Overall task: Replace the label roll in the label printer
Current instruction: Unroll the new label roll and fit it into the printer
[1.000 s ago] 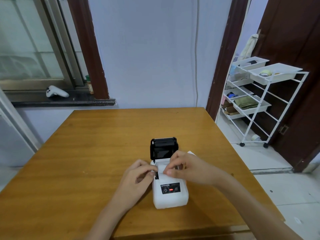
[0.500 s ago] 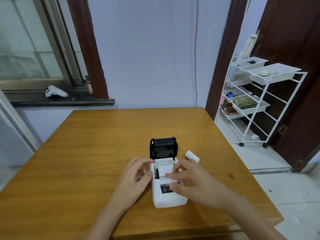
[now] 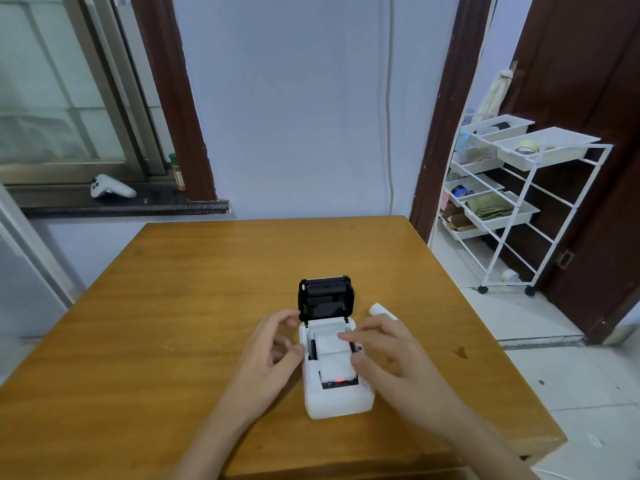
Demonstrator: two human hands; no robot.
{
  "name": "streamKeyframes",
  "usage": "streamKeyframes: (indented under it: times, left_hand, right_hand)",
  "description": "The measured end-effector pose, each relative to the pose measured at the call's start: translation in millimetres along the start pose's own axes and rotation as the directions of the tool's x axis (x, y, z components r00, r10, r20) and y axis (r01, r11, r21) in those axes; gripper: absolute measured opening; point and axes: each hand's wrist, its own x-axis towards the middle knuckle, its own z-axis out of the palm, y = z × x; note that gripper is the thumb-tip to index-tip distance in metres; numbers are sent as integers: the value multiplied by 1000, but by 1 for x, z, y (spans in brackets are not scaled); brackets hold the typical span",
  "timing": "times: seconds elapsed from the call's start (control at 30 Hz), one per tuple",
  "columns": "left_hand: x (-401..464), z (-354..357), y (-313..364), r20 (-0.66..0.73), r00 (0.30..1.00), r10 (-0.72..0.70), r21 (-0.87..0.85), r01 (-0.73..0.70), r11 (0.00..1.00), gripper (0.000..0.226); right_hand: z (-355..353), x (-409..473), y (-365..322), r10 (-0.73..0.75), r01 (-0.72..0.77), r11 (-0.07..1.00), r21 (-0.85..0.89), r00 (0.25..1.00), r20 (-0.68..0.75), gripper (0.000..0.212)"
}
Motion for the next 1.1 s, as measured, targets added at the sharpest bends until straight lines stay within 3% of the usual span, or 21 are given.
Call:
streamKeyframes:
  times: [0.17, 0.27, 0.33, 0.5, 0.7, 0.87, 1.1]
  left_hand:
    - [1, 0, 2, 10, 997, -75, -62, 75, 995, 65]
    - [3, 0, 4, 95, 988, -121, -102, 131, 986, 76]
    - [4, 0, 8, 132, 981, -139, -121, 155, 980, 76]
    - [4, -4, 14, 131, 983, -128, -177, 150, 973, 75]
    - [5, -4, 9, 122, 990, -75, -154, 93, 984, 45]
    - [4, 1, 8, 133, 989, -62, -116, 78, 990, 39]
    - [8, 3, 2, 103, 991, -80, -125, 93, 988, 33]
  right_hand:
    - [-6, 9, 15, 180, -116, 949, 292, 962, -205, 20]
    - [-9, 17, 21, 277, -173, 887, 429, 941, -193, 27]
    - [-9, 25, 19, 265, -162, 855, 493, 953, -146, 33]
    - [0, 46, 7, 149, -142, 827, 544, 988, 30, 42]
    - [-4, 33, 15, 109, -77, 907, 415, 993, -54, 34]
    - [3, 29, 20, 149, -110, 888, 446, 987, -52, 19]
    - [9, 27, 26, 221, -178, 832, 526, 975, -18, 28]
